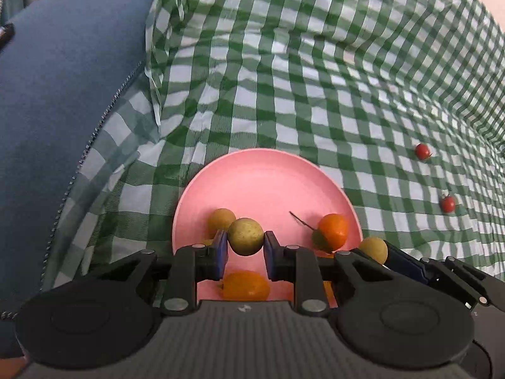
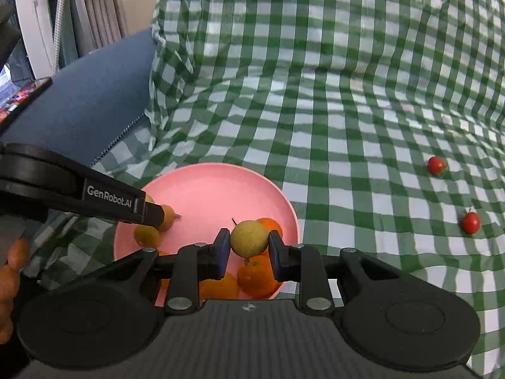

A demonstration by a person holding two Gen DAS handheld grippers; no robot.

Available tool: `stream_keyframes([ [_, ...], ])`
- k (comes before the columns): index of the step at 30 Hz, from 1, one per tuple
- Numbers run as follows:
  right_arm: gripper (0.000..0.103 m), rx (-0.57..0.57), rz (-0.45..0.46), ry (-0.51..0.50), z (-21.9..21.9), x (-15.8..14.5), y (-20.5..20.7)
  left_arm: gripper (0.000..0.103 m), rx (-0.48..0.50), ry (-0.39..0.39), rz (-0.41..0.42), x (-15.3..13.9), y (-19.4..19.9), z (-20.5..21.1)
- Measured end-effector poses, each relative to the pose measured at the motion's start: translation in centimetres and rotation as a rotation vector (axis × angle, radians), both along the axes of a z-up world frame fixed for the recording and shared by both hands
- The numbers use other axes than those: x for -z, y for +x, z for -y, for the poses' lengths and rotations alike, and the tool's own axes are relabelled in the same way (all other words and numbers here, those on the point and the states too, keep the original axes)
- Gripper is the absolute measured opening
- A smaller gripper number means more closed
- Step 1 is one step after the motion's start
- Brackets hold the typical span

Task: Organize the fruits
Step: 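Open both grippers to drop the yellow fruits onto the pink plate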

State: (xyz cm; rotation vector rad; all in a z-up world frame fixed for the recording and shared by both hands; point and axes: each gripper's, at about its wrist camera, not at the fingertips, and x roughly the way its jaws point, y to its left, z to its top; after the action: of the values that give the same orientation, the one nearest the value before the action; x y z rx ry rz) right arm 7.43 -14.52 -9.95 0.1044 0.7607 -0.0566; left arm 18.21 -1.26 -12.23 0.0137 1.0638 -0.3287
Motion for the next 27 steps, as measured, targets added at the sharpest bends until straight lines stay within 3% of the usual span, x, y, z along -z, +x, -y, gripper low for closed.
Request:
stream_keyframes([
  [6, 0.027, 0.000, -0.031, 0.007, 0.4, 1.6, 1.3, 0.027, 0.003, 0.022, -0.023, 1.8, 1.3, 0.5],
  [12, 0.027, -0.001, -0.037, 0.003, 0.5, 2.3, 2.1, 0.028, 0.030, 0.037, 0.011, 2.0, 1.8, 1.1],
  [13, 0.028, -0.001, -0.036, 0.003, 0.4, 2.2, 2.2, 0.030, 0.031, 0.034, 0.012, 2.0, 1.9, 1.1],
  [14, 0.028, -0.004, -0.036, 0.005, 0.4, 2.2, 2.3, 0.041, 0.034, 0.022, 0.013, 1.9, 2.0, 1.1],
  [15, 0.029, -0.008, -0.034, 0.007, 0.5, 2.2, 2.4, 0.060, 0.039, 0.009, 0.015, 1.7, 2.0, 1.1],
  [16, 0.035, -0.010, -0.029, 0.005, 0.5, 2.0, 2.4, 0.071, 0.042, -0.003, 0.022, 1.4, 1.9, 0.9],
  [17, 0.045, -0.017, -0.020, 0.003, 0.5, 1.8, 2.4, 0.090, 0.037, -0.012, 0.035, 1.0, 1.8, 0.7],
  [18, 0.049, -0.023, -0.013, 0.002, 0.5, 1.6, 2.4, 0.097, 0.028, -0.019, 0.055, 0.4, 1.5, 0.5],
  [21, 0.069, -0.027, -0.002, -0.014, 0.6, 0.3, 1.9, 0.103, 0.020, -0.036, 0.105, -1.6, 0.3, -0.8],
  [23, 0.088, -0.028, -0.006, -0.025, 0.6, -0.6, 0.9, 0.103, -0.002, -0.018, 0.117, -2.8, -1.0, -1.9],
  [25, 0.097, -0.018, -0.026, -0.028, 0.4, -1.5, -0.7, 0.103, -0.033, -0.005, 0.115, -3.7, -2.8, -3.2],
  [27, 0.098, -0.017, -0.049, -0.015, 0.0, -2.0, -2.7, 0.103, -0.075, 0.005, 0.097, -4.4, -4.9, -4.3],
])
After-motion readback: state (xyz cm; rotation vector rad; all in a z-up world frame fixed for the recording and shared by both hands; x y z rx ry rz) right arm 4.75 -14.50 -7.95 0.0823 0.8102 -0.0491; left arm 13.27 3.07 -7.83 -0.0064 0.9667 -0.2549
